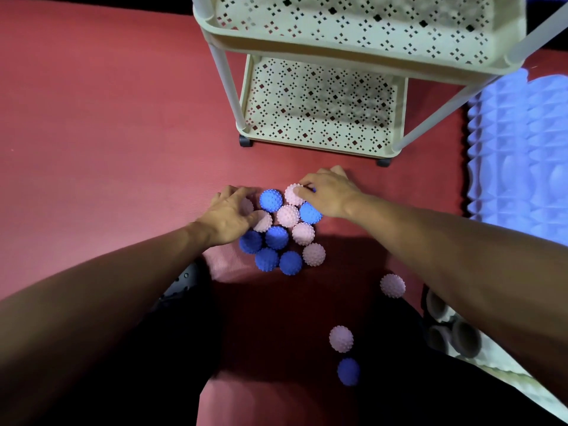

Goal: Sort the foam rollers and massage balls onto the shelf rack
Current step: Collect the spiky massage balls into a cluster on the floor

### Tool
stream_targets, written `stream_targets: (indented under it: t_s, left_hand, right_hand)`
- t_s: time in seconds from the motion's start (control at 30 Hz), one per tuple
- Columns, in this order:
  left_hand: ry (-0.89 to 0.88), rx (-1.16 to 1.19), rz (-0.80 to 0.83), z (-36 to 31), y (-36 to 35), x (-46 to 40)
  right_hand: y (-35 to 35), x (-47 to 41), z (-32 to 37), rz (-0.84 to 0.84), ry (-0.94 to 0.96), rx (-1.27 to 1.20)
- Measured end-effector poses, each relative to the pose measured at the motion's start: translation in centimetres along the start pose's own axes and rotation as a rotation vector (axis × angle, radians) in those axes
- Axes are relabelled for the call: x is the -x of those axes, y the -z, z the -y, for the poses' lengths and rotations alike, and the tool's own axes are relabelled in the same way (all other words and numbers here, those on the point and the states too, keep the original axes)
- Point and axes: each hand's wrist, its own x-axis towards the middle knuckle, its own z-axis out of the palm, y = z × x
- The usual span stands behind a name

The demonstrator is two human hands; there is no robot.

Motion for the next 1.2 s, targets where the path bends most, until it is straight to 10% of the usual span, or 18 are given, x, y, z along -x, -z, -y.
stream_targets:
  t_s: [0.8, 1.03, 1.2]
  left_hand:
    - [0.003, -0.142, -0.111, -3.5, -0.1, 2.0]
    - [-0.684, -0.164, -0.23, -7.8, -3.1, 5.5]
    - [-0.702, -0.197, 0.312, -10.4, -8.0, 8.2]
  right_hand:
    - [-1.7, 4.7, -4.3, 0.167, -0.322, -0.79]
    - [-0.7, 7.7, -8.9, 0.169, -0.2, -0.306]
    - [-2.6, 11.7, -11.5, 0.292, -0.111, 0.058]
